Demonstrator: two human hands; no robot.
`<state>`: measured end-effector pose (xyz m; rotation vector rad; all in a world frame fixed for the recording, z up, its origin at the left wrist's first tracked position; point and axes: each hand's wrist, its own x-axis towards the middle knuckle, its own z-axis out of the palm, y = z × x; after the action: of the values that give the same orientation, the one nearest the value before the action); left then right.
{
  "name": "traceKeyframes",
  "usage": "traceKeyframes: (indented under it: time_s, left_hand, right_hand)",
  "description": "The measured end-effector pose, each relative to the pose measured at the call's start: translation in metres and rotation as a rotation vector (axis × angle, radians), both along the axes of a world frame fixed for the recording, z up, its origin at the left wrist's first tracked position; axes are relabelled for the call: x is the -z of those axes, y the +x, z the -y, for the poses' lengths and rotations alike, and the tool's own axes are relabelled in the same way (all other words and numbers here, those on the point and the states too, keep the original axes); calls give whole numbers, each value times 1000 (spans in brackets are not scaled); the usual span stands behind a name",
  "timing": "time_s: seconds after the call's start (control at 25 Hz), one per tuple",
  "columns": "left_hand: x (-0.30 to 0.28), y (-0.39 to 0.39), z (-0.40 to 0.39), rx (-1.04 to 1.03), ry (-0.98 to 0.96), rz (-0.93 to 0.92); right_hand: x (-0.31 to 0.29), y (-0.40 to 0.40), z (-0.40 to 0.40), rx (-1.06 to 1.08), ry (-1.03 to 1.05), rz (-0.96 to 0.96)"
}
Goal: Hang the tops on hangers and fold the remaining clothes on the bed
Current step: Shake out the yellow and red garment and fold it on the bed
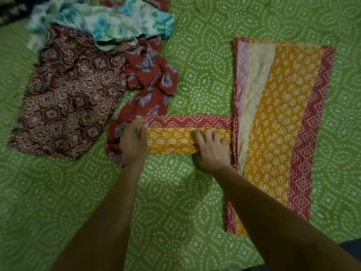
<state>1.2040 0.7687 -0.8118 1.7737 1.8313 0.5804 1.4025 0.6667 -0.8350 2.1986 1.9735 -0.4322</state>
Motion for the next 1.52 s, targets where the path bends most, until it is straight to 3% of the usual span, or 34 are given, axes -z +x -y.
traceKeyframes:
  time_s: [0.16,0.32,0.52,0.56,0.64,0.72,0.76,0.84,0.92,1.04,1.2,1.36,1.44,1.52]
  left_hand:
    - [-2,-1,-4,112,-142,11]
    - [-6,-8,-1,245,-451,96]
    - [4,-17,-3,378,-339,-135]
    - [7,-13,0,310,-283,-225]
    - [9,6,13,90,-113,-410]
    - [5,39,25,-14,-22,-419]
    - [4,59,29,32,-27,-370]
    - [4,102,35,219,-45,-322]
    - [9,146,34,327,-86,-205]
    - [23,206,24,308,-319,5]
    - [34,262,6,280,-472,0]
    - [33,300,-15,161,-448,-7]
    - [32,304,-19,100,-320,-4]
    - [35,299,-14,211,-151,-147]
  right_hand:
    - [-1,-15,-12,-90,96,-55]
    - [-1,-28,5,-109,126,-135]
    - [-11,-22,17,-187,-87,-433]
    - [-11,-15,18,-125,0,-396]
    - [-6,11,13,273,151,-273]
    - [-4,46,2,653,164,-171]
    - [-3,62,-3,727,144,-115]
    - [3,90,-11,702,107,-66]
    - [10,111,-15,705,136,-213]
    - [12,134,-11,1046,257,-637]
    - [14,145,-4,1133,262,-781]
    - [19,145,-3,1108,269,-808]
    - [20,146,-2,1105,288,-807]
    - [19,147,-1,1112,297,-831]
